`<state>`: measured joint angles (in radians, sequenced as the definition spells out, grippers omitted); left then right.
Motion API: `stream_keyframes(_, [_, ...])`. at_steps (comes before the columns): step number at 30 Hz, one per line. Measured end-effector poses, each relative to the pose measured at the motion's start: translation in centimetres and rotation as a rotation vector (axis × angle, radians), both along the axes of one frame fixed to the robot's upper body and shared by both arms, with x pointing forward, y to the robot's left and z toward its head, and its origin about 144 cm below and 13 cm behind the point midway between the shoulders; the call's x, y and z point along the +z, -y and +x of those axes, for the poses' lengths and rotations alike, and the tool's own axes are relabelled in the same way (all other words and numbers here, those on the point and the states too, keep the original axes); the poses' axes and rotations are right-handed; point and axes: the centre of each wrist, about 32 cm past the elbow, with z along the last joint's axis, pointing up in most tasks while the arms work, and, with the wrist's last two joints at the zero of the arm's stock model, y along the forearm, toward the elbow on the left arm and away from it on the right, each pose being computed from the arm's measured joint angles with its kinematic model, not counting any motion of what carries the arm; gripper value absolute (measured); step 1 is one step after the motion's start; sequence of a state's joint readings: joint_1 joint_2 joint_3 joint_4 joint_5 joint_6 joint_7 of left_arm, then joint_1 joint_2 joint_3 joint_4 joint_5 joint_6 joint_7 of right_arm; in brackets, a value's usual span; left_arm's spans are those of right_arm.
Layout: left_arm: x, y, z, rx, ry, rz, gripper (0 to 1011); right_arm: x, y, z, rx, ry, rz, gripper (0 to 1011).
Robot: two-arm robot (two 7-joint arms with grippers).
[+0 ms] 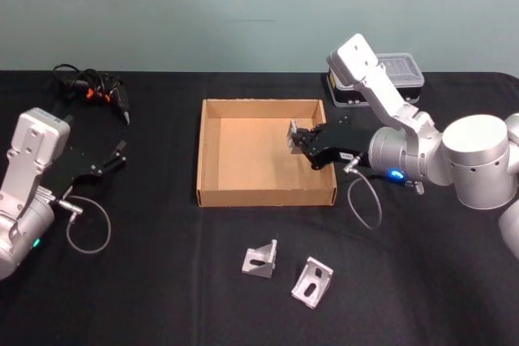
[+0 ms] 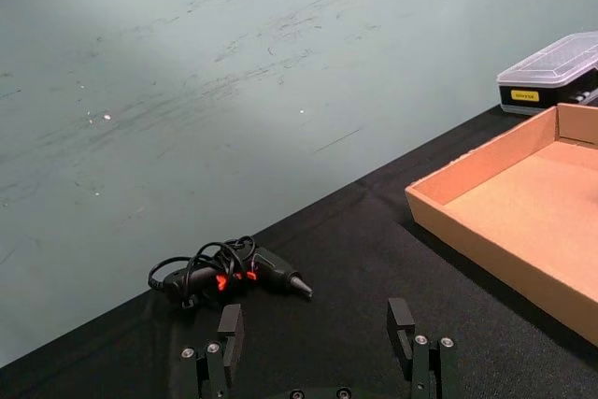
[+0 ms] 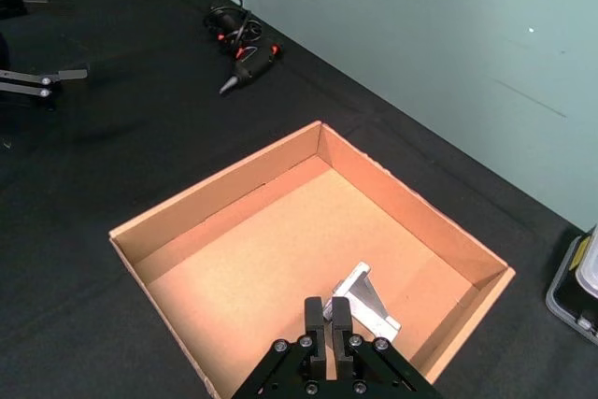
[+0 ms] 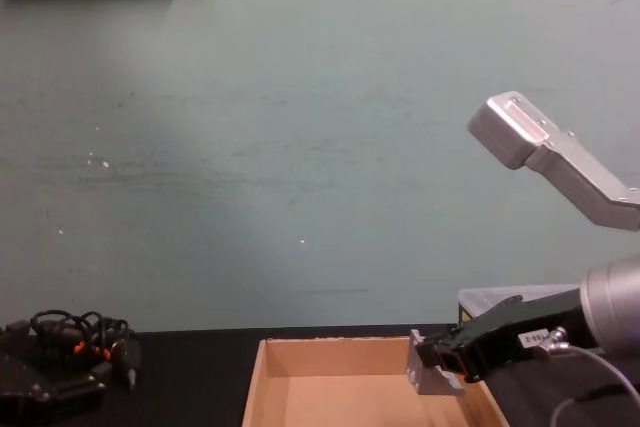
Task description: Use one hand to pick up the angle iron from the table and place it into the box.
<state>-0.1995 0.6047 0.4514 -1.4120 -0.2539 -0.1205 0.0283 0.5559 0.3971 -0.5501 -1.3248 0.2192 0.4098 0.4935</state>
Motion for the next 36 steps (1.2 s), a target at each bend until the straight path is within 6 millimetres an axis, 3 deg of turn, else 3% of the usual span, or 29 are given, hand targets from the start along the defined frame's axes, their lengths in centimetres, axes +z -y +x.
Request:
stream_keyframes(19, [0.0,0.0,0.0,0.000,0.000,0.000,1011,-1.7,-0.7,1.8,0.002,-0.048,-0.010,54])
stream_keyframes(36, [0.0,0.0,0.0,0.000,0.000,0.000,1011,-1.8,-0.9,2.5,0.030,-0.053,-0.022,54])
